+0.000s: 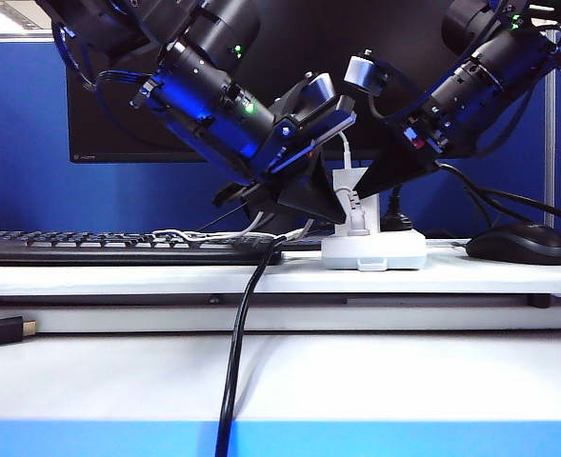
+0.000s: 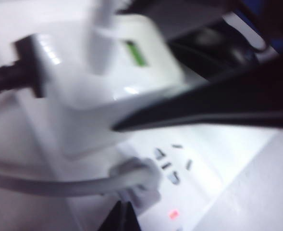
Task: Unplug the white charger from the socket, then place it next to the socket.
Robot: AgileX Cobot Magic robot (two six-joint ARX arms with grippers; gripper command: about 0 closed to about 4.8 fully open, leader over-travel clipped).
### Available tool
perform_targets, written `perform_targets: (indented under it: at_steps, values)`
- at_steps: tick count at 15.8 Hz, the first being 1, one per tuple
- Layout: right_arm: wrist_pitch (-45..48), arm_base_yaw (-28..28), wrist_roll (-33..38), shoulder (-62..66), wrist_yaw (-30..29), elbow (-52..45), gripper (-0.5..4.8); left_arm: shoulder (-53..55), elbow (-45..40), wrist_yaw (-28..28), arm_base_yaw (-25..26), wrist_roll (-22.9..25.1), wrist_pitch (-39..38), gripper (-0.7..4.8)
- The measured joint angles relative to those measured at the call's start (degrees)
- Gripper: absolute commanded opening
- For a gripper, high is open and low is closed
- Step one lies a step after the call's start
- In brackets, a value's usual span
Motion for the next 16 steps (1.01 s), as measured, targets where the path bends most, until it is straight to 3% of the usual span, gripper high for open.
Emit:
perform_targets:
  at_steps: [3,9,16]
  values:
    - [0.00,0.00,0.00,0.00,-0.04,0.00,0.84,0.00,0.00,-1.64,0.00,-5.33,0.07,-0.04]
    - [0.00,0.00,0.00,0.00,-0.09,0.00,0.84,1.03,0.00,-0.31,-0.02,-11.43,0.55,-0.04]
    - [-0.02,-0.26,0.04,0.00,0.04,-0.02,0.84,2.91,0.24,1.79,0.07,-15.61,2.71,-0.04]
